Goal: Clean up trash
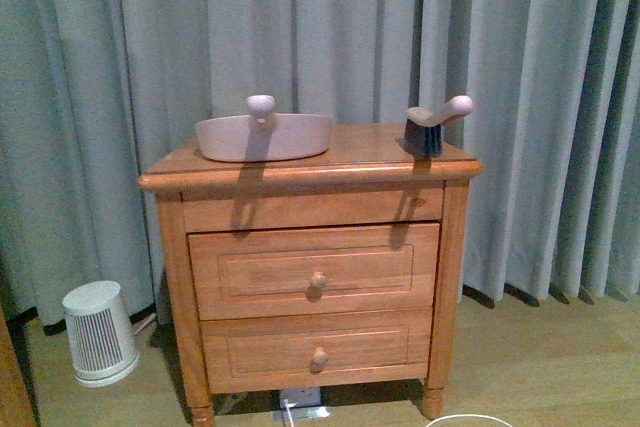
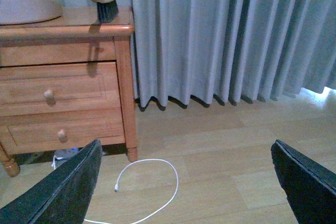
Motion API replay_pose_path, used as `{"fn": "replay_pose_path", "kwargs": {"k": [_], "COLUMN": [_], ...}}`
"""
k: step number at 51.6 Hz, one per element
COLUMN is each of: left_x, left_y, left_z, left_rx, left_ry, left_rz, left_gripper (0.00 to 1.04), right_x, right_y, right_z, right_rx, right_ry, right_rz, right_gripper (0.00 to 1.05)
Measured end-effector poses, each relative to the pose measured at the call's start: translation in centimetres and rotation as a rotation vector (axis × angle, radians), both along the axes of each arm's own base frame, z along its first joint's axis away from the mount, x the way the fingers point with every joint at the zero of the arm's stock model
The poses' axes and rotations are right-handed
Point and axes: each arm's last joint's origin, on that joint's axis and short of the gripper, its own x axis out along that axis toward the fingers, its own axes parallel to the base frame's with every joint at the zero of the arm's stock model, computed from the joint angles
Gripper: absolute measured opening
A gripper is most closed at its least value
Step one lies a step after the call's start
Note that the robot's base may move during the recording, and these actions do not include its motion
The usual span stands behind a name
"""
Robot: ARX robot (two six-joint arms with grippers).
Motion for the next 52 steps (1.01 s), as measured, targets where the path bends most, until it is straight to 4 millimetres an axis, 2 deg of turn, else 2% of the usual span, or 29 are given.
{"fn": "replay_pose_path", "kwargs": {"k": [52], "left_x": [0.00], "left_y": [0.00], "left_z": [0.00], "left_rx": [0.000], "left_ry": [0.000], "left_rz": [0.000], "left_gripper": [0.97], "right_x": [0.00], "right_y": [0.00], "right_z": [0.00], "right_rx": [0.000], "right_ry": [0.000], "right_rz": [0.000], "right_gripper": [0.97]}}
